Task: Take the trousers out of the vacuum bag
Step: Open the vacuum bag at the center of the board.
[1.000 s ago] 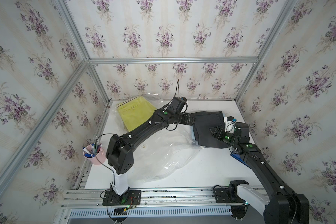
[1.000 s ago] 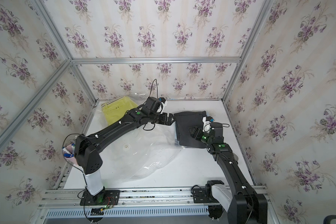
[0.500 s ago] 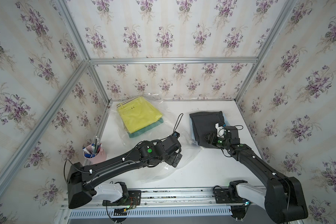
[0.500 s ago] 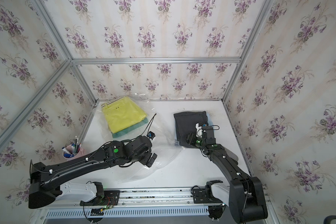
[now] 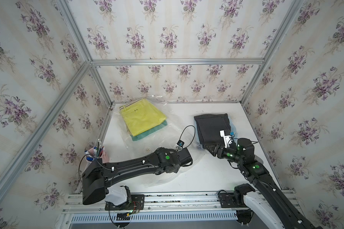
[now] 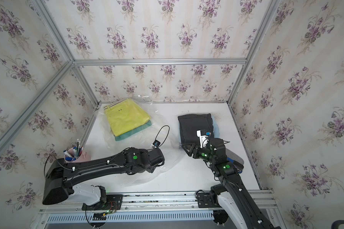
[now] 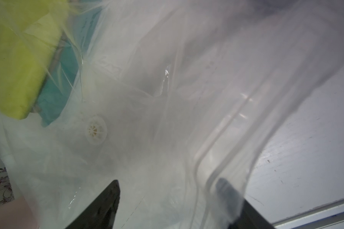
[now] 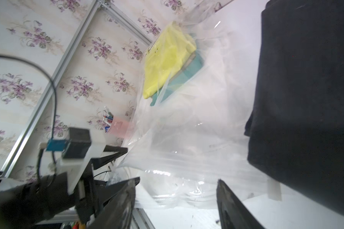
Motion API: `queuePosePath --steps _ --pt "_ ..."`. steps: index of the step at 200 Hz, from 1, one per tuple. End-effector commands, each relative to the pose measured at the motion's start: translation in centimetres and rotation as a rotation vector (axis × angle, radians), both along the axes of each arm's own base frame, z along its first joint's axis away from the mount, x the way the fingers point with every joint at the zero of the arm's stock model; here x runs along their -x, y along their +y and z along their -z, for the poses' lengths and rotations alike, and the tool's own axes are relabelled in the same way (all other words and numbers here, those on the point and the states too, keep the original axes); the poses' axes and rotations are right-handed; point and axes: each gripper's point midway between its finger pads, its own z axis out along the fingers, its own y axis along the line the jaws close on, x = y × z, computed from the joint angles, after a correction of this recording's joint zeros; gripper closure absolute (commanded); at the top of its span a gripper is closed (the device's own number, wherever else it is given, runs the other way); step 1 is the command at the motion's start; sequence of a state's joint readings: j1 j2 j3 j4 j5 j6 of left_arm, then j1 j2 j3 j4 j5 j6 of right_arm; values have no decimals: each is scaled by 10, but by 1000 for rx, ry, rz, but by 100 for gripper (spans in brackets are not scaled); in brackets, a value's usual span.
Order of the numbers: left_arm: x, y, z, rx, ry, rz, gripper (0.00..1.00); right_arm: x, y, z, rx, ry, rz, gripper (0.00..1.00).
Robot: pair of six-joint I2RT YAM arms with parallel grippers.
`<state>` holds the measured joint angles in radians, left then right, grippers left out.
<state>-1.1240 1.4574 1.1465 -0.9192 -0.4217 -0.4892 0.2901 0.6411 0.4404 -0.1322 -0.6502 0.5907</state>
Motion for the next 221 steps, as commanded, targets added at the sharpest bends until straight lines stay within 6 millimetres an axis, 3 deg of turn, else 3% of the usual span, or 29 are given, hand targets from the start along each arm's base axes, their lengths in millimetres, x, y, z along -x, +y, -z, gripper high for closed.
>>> queuePosePath --steps 1,15,33,90,136,176,221 --pt "-12 -8 -6 66 -4 -12 40 22 11 -4 -70 42 -51 36" --pt "-19 -11 -10 95 4 -12 57 33 19 -3 -103 45 -82 36" --pt "-26 -15 -20 134 2 -7 70 44 30 0 -134 40 -113 35" --pt "-48 -31 -58 175 -17 28 100 72 83 20 -68 0 -205 37" --pt "-60 -39 -83 184 -19 39 100 76 134 38 9 -53 -243 43" --pt "-63 -43 -115 213 -57 74 100 54 169 51 -5 -18 -197 47" --pt "-61 -40 -136 206 -81 118 100 20 208 56 -32 40 -99 48"
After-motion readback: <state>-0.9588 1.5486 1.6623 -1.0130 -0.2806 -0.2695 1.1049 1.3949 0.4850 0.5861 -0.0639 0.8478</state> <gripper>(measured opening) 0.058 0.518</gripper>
